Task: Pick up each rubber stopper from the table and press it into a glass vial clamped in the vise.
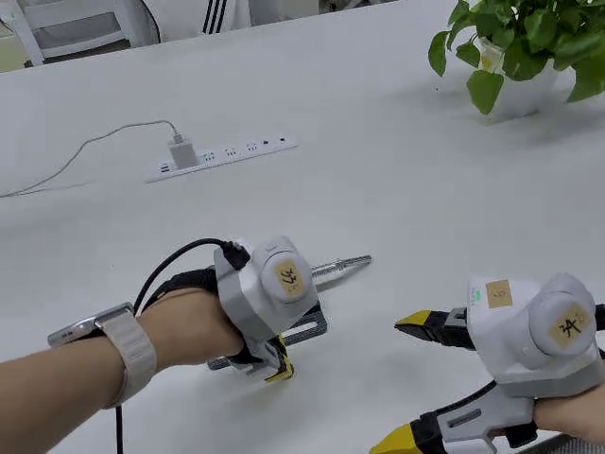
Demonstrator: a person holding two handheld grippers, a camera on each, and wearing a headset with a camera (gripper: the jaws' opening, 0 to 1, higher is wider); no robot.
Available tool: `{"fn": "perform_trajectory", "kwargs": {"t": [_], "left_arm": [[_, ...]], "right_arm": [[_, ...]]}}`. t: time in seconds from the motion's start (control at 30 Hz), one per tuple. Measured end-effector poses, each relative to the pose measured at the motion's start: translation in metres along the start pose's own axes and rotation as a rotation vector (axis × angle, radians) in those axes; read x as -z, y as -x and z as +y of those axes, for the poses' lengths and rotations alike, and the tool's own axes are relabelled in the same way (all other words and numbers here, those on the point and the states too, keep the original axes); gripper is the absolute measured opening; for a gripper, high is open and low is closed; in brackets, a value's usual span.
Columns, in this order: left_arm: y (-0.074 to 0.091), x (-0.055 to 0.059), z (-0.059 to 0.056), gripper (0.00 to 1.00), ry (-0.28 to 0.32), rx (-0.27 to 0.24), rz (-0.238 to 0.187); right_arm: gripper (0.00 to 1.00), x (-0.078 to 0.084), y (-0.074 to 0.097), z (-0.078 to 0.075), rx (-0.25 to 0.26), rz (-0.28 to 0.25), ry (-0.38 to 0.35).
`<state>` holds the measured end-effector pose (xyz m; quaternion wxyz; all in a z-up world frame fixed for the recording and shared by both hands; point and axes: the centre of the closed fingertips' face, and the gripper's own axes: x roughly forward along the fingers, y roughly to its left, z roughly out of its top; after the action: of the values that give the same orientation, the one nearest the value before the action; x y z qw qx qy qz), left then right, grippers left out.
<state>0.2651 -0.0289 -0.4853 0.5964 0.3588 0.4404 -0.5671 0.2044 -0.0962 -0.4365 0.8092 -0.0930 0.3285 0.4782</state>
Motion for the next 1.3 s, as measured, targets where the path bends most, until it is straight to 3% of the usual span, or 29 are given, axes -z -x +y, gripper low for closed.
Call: {"fn": "perform_trajectory", "kwargs": {"t": [0.07, 0.17, 0.33, 0.4, 0.5, 0.57, 0.67, 0.8, 1.0, 1.17, 1.3], "left_arm": [[0.001, -0.002, -0.004, 0.04, 0.082, 0.017, -0.050], [0.013, -0.012, 0.000, 0.04, 0.265, 0.029, -0.203], [0.037, -0.015, 0.004, 0.04, 0.426, 0.042, -0.381], [0.045, -0.015, 0.004, 0.04, 0.473, 0.052, -0.433], [0.061, -0.019, -0.002, 0.04, 0.592, 0.122, -0.562], [0.066, -0.016, -0.003, 0.04, 0.633, 0.124, -0.589], [0.076, -0.019, -0.007, 0.04, 0.714, 0.177, -0.675], [0.085, -0.021, -0.008, 0.04, 0.802, 0.216, -0.748], [0.101, -0.031, -0.016, 0.04, 0.955, 0.318, -0.900], [0.111, -0.036, -0.024, 0.04, 1.039, 0.410, -0.996], [0.119, -0.038, -0.031, 0.04, 1.080, 0.498, -1.047]], "right_arm": [[0.84, -0.001, 0.000, 0.000, 0.001, -0.004, -0.002], [0.84, -0.004, 0.000, 0.002, -0.002, -0.010, -0.004], [0.83, -0.009, 0.000, 0.007, -0.021, -0.022, 0.005], [0.83, -0.010, -0.001, 0.008, -0.026, -0.027, 0.008], [0.82, -0.016, -0.002, 0.012, -0.038, -0.037, 0.019], [0.82, -0.020, -0.001, 0.015, -0.042, -0.045, 0.026], [0.80, -0.028, -0.001, 0.016, -0.047, -0.060, 0.041], [0.77, -0.038, 0.000, 0.017, -0.047, -0.074, 0.067], [0.66, -0.069, 0.006, 0.015, -0.030, -0.161, 0.094], [0.55, -0.089, 0.010, 0.018, -0.037, -0.211, 0.148], [0.48, -0.097, 0.010, 0.019, -0.051, -0.238, 0.165]]}}
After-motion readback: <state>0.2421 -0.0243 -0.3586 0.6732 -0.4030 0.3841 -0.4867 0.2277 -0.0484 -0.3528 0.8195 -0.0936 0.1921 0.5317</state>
